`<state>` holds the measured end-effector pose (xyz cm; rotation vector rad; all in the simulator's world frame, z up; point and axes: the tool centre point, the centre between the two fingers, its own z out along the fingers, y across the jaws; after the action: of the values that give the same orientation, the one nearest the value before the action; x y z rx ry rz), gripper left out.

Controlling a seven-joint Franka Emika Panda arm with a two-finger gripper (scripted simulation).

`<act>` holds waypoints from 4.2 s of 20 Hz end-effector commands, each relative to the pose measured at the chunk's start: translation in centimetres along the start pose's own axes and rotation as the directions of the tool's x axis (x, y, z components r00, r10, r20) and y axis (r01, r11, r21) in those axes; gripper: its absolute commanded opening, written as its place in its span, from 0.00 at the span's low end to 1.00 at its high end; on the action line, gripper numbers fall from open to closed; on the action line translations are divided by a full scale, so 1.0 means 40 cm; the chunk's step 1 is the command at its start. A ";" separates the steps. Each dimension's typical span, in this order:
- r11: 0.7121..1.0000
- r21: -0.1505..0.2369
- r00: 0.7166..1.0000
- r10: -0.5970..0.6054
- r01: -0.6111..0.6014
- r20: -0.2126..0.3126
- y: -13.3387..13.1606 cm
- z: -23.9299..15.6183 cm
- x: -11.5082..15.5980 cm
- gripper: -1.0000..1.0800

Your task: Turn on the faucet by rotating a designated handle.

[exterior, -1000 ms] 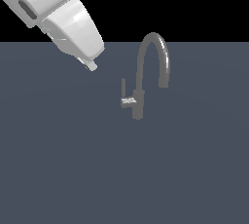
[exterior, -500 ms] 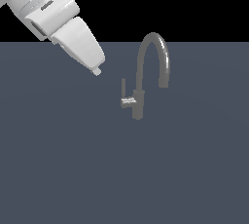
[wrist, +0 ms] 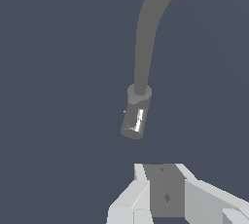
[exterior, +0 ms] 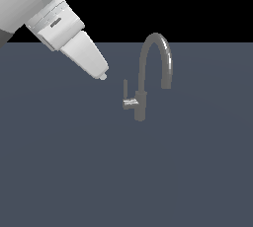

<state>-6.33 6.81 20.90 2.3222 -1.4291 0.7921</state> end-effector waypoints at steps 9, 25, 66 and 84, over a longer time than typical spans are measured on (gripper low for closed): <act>0.994 -0.040 0.993 0.103 -0.105 -0.060 -0.045 0.087 0.017 0.00; 0.948 -0.084 0.940 0.286 -0.306 -0.187 -0.117 0.229 0.087 0.00; 0.943 -0.081 0.932 0.302 -0.323 -0.199 0.016 0.201 0.074 0.00; 0.943 -0.070 0.932 0.306 -0.325 -0.196 0.103 0.242 0.010 0.00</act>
<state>-6.14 0.20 14.28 1.9239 -1.7433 0.9801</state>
